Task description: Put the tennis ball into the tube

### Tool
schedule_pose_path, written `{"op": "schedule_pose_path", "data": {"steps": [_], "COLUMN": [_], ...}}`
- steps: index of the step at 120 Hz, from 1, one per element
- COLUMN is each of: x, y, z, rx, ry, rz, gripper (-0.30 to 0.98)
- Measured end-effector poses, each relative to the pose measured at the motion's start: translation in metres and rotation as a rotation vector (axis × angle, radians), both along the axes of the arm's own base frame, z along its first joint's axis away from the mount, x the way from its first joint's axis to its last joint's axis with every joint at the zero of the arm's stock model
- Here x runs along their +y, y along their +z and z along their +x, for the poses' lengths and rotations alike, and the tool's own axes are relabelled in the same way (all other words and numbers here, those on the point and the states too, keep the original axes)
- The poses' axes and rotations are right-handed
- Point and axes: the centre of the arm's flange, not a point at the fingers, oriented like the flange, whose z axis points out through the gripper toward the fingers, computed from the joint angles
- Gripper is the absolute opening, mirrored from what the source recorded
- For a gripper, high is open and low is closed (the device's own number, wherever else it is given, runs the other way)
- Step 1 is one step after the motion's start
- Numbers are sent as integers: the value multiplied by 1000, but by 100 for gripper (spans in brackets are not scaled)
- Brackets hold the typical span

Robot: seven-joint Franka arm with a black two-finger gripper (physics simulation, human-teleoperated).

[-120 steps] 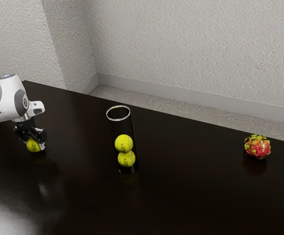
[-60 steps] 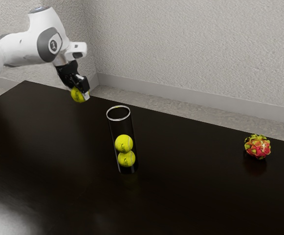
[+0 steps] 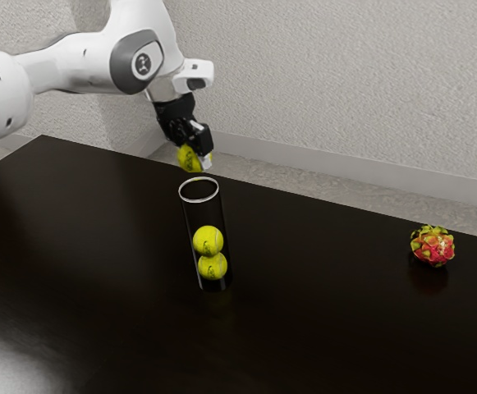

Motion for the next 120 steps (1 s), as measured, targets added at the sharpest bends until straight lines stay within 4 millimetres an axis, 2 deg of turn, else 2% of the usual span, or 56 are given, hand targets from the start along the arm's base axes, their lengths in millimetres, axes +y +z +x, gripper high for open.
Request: {"op": "schedule_pose_path", "data": {"steps": [8,34,68,120], "x": [-6,-4,-30,-6], "y": [0,-1,0,-7], "z": [-5,-29,-47,-43], "rx": [9,48,77,98], "ry": [6,43,46,140], "rz": [-3,-9,-10,14], "gripper": [27,27,27,27]}}
